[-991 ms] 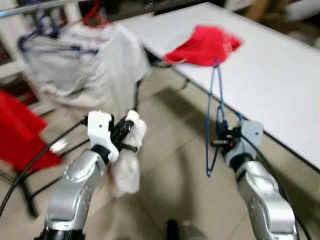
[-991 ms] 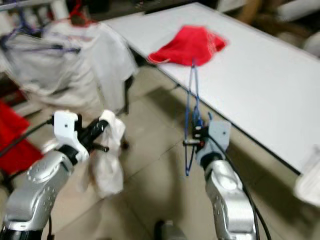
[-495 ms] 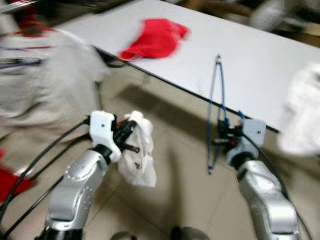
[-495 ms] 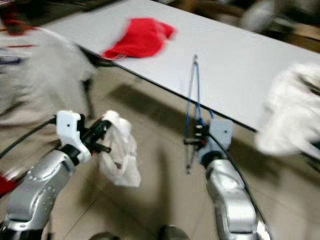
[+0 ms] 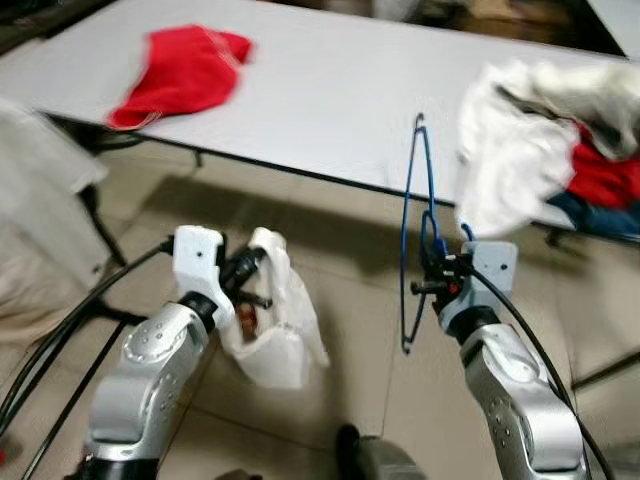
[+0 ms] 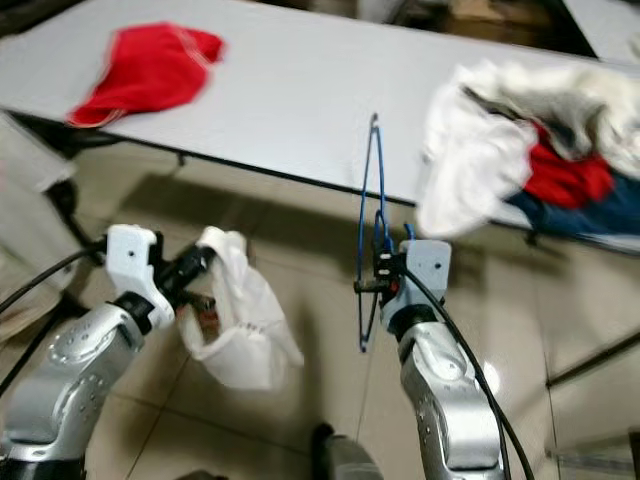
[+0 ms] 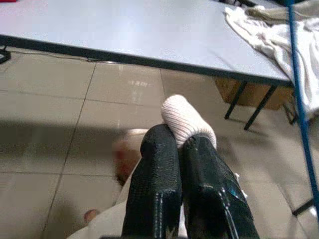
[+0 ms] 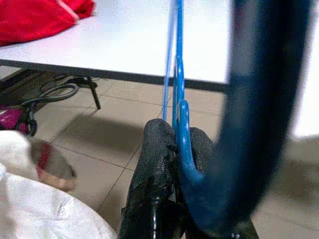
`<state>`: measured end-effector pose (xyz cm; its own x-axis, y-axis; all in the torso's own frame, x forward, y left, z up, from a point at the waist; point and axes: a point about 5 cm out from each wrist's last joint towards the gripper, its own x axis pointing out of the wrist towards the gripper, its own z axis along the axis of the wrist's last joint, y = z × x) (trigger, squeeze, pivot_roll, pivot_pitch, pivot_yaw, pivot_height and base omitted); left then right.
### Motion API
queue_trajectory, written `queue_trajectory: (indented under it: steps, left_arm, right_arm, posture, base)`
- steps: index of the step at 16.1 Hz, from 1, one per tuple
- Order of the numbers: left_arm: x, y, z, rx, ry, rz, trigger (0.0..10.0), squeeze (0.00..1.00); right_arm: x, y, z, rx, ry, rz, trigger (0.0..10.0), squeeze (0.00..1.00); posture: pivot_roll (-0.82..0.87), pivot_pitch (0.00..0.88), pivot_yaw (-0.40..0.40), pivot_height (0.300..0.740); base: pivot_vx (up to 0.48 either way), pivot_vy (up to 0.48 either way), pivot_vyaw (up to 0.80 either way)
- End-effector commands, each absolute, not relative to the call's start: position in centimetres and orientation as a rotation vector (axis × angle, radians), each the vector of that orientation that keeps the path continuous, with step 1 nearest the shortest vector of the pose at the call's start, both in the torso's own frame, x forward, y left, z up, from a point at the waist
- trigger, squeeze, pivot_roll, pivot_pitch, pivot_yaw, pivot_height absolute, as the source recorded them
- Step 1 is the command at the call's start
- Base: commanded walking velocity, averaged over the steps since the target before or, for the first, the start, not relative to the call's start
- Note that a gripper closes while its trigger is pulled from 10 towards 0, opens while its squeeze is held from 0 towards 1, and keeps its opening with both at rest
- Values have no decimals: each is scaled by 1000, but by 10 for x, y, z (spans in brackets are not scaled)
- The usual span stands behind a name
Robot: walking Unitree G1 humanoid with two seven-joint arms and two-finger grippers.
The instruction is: Hang hanger
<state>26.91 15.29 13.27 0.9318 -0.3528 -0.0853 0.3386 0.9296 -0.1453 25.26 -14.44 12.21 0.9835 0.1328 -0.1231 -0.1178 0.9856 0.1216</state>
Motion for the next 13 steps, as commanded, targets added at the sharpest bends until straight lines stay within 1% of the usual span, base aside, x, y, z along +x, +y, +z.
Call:
queue_trajectory:
  steps: [1, 2, 3, 5, 6, 7, 9, 11, 13]
  left_arm:
    - [275, 155, 139, -129, 53, -276, 10000, 0]
    - [279, 157, 138, -113, 58, -210, 10000, 0]
    - [279, 157, 136, -83, 88, -194, 10000, 0]
    - [274, 150, 132, -127, 141, -279, 10000, 0]
    - [270, 144, 132, -47, 110, -354, 10000, 0]
    - [270, 145, 131, -30, 100, -360, 10000, 0]
    - [272, 150, 127, -32, 149, -309, 10000, 0]
    - [274, 150, 125, -34, 188, -317, 10000, 0]
    - [276, 156, 130, -23, 142, -298, 10000, 0]
  right_arm:
    - [250, -148, 126, 109, 119, 107, 10000, 0]
    - [249, -148, 126, 112, 117, 97, 10000, 0]
    - [249, -149, 126, 113, 117, 93, 10000, 0]
    - [249, -150, 127, 115, 118, 89, 10000, 0]
    - [250, -148, 127, 115, 119, 92, 10000, 0]
    - [250, -147, 127, 115, 119, 95, 10000, 0]
    - [250, -146, 127, 116, 117, 94, 10000, 0]
    - [251, -146, 127, 117, 117, 95, 10000, 0]
    - [252, -144, 126, 113, 125, 114, 10000, 0]
  posture:
    - [-52, 128, 25, 740]
    - [-56, 129, 29, 740]
    - [-55, 130, 31, 740]
    - [-50, 135, 30, 740]
    - [-47, 137, 30, 740]
    - [-46, 135, 31, 740]
    - [-46, 131, 33, 740]
    - [-46, 128, 34, 740]
    - [-41, 129, 31, 740]
  base:
    - [0, 0, -800]
    - [0, 0, -800]
    - [0, 0, -800]
    - [0, 0, -800]
    - [0, 0, -800]
    - [0, 0, -800]
    - [0, 0, -800]
    - [0, 0, -800]
    - [0, 322, 0]
